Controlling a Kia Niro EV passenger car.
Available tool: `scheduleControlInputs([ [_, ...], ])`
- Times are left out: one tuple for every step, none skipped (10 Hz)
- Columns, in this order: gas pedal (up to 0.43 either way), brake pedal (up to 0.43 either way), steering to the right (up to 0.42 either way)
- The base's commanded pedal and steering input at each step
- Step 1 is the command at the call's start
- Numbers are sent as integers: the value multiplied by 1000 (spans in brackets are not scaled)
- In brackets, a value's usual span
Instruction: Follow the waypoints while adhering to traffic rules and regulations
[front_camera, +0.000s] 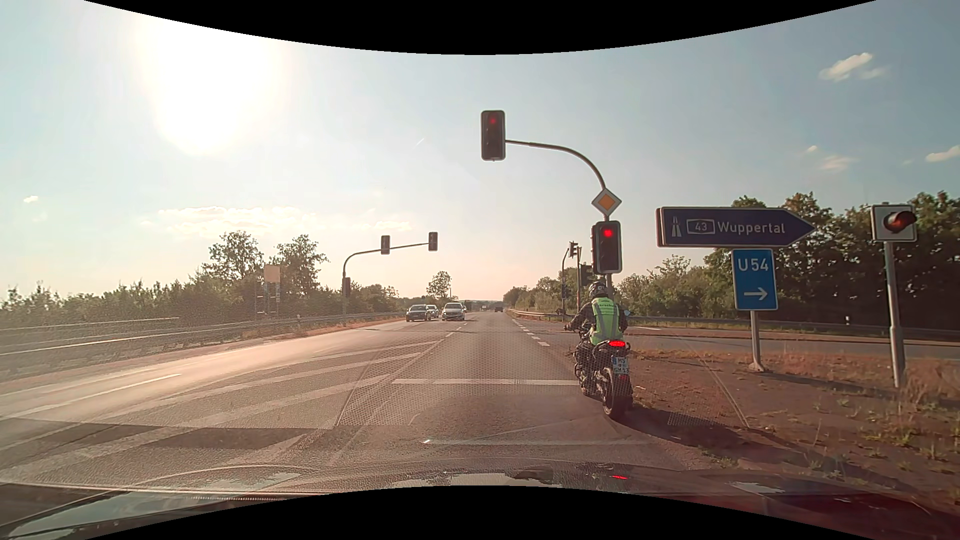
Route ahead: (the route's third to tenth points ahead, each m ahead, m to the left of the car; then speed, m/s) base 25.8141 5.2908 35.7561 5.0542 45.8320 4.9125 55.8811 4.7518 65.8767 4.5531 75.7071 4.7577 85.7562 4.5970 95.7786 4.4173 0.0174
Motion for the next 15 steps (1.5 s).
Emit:
scheduleControlInputs([
  [0, 0, 2],
  [0, 0, 1],
  [0, 0, 2],
  [0, 0, 1],
  [0, 0, 2],
  [0, 0, 1],
  [0, 0, 2],
  [0, 0, 1],
  [0, 0, 1],
  [0, 0, 2],
  [0, 0, 1],
  [0, 0, 1],
  [0, 0, 2],
  [0, 0, 2],
  [0, 0, 2],
])
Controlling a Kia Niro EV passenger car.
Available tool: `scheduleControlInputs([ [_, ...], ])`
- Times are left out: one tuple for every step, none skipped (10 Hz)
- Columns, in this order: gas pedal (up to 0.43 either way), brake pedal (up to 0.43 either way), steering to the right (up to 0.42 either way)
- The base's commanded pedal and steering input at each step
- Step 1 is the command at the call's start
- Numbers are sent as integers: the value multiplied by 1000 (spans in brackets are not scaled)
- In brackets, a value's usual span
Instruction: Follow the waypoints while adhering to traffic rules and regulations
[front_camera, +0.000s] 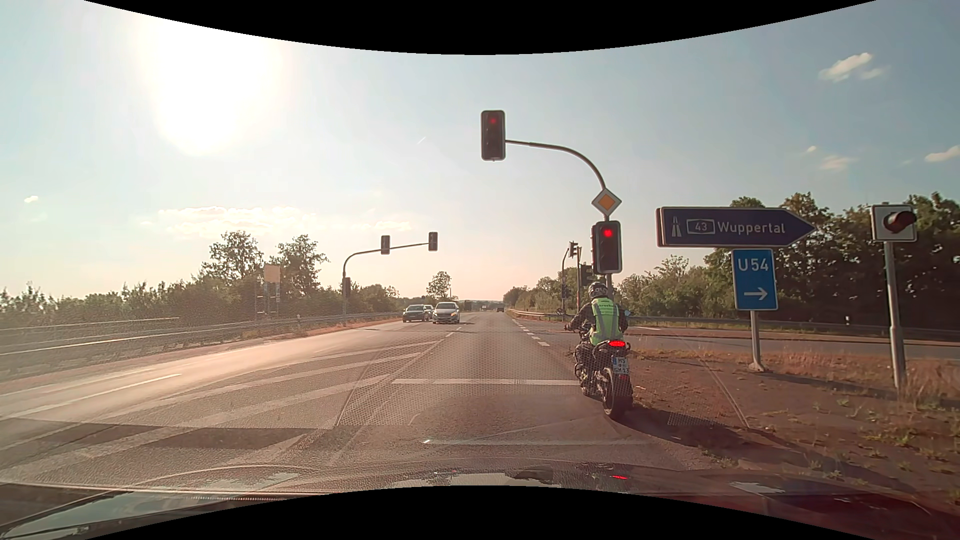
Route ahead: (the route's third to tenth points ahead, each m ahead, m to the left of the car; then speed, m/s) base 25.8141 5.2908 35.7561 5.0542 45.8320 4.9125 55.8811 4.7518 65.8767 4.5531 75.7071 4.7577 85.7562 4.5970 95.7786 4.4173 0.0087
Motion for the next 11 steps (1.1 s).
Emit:
scheduleControlInputs([
  [0, 0, 2],
  [0, 0, 2],
  [0, 0, 2],
  [0, 0, 1],
  [0, 0, 2],
  [0, 0, 2],
  [0, 0, 1],
  [0, 0, 2],
  [0, 0, 1],
  [0, 0, 2],
  [0, 0, 2],
])
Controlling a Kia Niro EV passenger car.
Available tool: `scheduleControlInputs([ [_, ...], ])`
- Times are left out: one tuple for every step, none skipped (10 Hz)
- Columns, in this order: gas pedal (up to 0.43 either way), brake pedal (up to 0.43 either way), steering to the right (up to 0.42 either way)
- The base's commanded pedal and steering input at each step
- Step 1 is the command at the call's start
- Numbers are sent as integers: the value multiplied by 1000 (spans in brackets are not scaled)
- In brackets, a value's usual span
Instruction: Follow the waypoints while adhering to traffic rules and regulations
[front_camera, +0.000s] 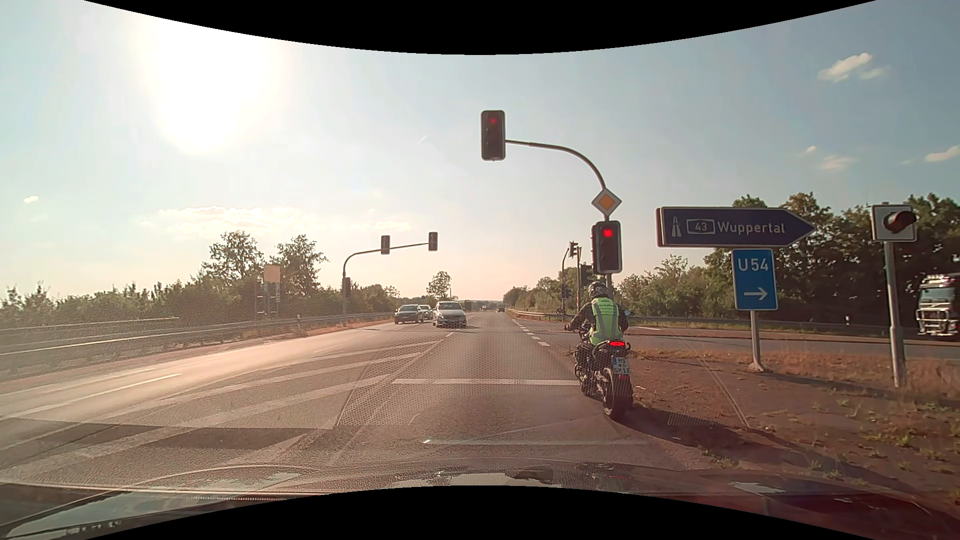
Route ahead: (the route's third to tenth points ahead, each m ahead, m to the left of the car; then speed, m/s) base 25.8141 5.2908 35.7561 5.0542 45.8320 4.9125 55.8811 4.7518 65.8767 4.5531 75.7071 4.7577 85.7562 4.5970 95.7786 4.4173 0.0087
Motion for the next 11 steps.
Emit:
scheduleControlInputs([
  [0, 0, 2],
  [0, 0, 1],
  [0, 0, 2],
  [0, 0, 2],
  [0, 0, 1],
  [0, 0, 2],
  [0, 0, 2],
  [0, 0, 1],
  [0, 0, 2],
  [0, 0, 2],
  [0, 0, 2],
])
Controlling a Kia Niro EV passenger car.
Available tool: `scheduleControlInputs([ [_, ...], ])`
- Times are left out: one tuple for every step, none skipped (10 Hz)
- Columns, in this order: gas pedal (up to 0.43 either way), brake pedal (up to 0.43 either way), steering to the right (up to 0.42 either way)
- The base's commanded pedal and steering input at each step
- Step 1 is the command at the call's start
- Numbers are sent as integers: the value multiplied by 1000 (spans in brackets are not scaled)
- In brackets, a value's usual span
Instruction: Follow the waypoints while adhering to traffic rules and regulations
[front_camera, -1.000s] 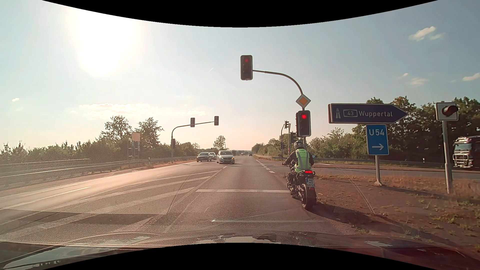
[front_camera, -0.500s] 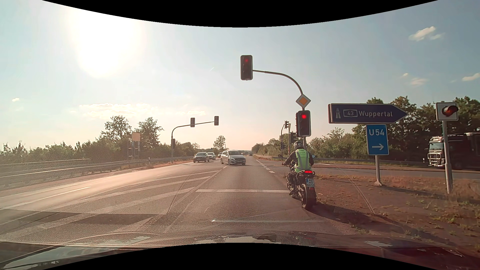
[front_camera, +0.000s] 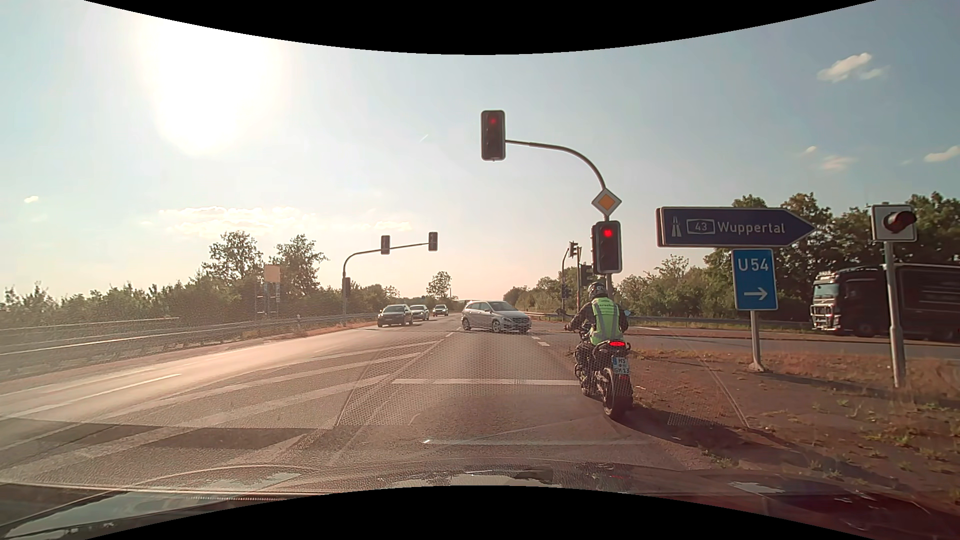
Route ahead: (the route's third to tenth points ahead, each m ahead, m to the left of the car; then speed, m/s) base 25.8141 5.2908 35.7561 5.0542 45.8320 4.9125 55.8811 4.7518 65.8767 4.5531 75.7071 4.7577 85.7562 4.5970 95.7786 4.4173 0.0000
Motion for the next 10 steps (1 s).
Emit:
scheduleControlInputs([
  [0, 0, 2],
  [0, 0, 2],
  [0, 0, 2],
  [0, 0, 1],
  [0, 0, 2],
  [0, 0, 2],
  [0, 0, 2],
  [0, 0, 2],
  [0, 0, 2],
  [0, 0, 2],
])
